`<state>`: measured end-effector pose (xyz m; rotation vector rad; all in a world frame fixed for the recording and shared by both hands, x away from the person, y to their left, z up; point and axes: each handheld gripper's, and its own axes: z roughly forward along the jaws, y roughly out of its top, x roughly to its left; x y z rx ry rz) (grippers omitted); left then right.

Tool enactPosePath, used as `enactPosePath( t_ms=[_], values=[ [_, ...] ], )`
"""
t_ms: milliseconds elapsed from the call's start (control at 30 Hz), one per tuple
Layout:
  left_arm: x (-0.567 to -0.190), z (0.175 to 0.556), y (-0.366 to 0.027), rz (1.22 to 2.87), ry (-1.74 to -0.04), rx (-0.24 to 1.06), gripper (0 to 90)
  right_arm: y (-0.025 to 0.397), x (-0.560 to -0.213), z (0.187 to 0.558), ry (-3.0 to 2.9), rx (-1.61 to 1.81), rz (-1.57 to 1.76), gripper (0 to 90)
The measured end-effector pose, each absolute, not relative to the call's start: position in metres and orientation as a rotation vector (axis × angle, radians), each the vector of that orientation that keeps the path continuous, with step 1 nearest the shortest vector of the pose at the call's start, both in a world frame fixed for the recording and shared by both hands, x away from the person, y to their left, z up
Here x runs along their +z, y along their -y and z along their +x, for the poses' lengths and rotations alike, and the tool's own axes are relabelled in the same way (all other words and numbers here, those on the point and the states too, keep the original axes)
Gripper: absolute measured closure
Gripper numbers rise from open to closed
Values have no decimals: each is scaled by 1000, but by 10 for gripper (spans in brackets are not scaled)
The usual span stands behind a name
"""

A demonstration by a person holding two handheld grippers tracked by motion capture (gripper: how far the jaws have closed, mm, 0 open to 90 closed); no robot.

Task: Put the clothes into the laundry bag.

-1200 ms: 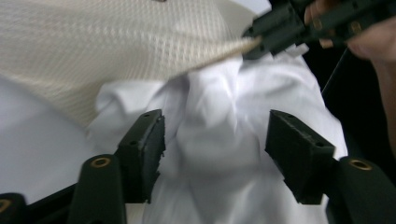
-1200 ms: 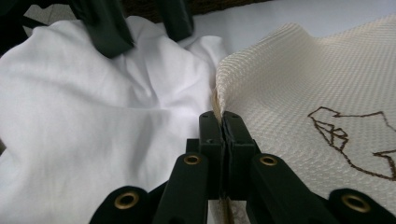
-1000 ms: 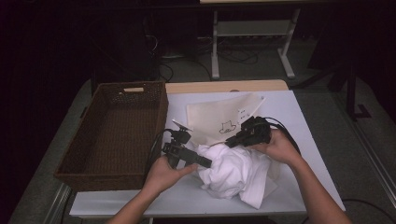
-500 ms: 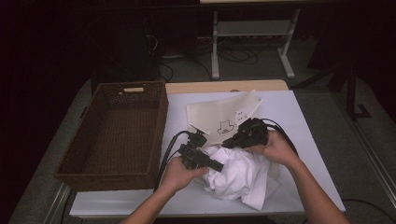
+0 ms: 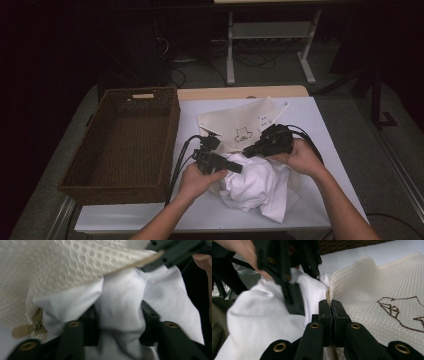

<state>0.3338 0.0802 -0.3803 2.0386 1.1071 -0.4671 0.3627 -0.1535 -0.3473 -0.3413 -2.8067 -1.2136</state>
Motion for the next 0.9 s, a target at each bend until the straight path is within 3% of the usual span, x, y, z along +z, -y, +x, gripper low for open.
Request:
enactPosePath(
  t_ms=[200, 333, 400, 567, 767, 900],
  values=[
    [-363, 321, -107, 2029, -1121, -453, 360, 153, -347, 363, 2829, -1216, -352, 872],
    [-369, 311, -113, 2046, -1133, -505, 345, 152, -347, 364, 2827, -1219, -363, 873],
    [-375, 311, -110, 2050, -1128, -522, 404, 151, -348, 364, 2827, -1220, -359, 873],
    [-389, 319, -95, 2022, -1081, -552, 664, 145, -351, 364, 2822, -1216, -358, 873],
    [-381, 327, -74, 2066, -1034, -450, 770, 135, -351, 364, 2805, -1221, -322, 874],
    [-383, 336, -81, 2031, -1069, -438, 791, 139, -347, 361, 2799, -1234, -308, 874]
  ],
)
